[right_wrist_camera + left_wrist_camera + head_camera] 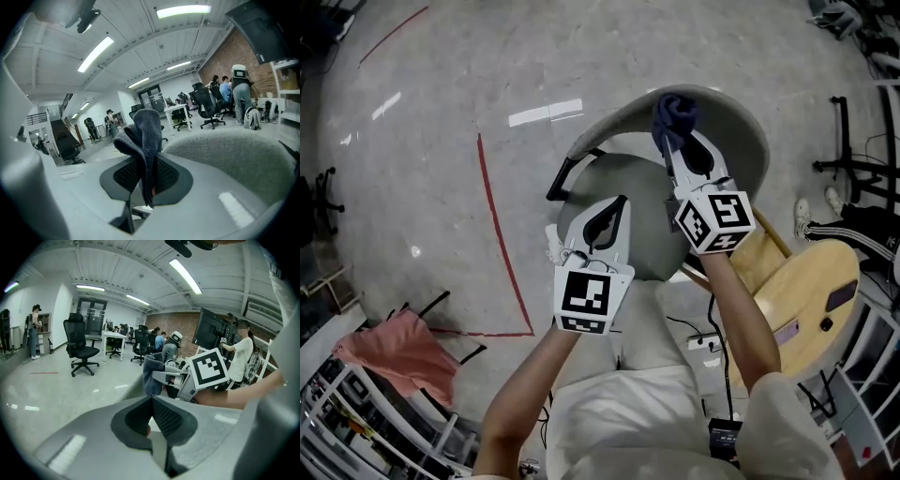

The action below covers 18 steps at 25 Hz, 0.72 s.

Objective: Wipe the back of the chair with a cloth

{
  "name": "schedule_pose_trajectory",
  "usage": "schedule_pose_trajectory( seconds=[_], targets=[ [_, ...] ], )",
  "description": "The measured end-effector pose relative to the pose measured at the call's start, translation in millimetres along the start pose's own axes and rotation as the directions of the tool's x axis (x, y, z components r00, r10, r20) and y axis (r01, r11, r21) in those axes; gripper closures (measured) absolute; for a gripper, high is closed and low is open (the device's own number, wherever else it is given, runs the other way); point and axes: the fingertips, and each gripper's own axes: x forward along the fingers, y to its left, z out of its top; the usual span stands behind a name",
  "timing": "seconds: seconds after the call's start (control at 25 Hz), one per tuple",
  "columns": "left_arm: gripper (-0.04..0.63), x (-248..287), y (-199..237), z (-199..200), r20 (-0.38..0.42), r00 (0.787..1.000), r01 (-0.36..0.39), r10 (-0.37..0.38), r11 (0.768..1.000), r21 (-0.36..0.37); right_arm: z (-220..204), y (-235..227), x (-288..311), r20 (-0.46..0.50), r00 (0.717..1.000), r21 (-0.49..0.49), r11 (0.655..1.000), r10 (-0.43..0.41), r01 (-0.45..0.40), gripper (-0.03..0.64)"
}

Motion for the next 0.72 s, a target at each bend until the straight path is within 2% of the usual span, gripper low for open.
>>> schedule_pose_trajectory(
  seconds=[0.44, 0.72],
  targets=[
    [0.595, 16.1, -9.8, 0.9, -0.01, 1.0, 0.016, -0.016, 1.0, -0.002, -5.5, -25.7, 25.7, -0.021, 0.998, 0.056, 0.997, -0.052, 0.053, 0.545],
    [0.595, 17.1, -15.0, -0.1, -0.022, 0.999, 0.032, -0.032, 0.999, 0.003, -7.4, -55.6, 19.8, -0.028, 0.989, 0.078, 0.986, -0.148, 0.149, 0.545]
  ],
)
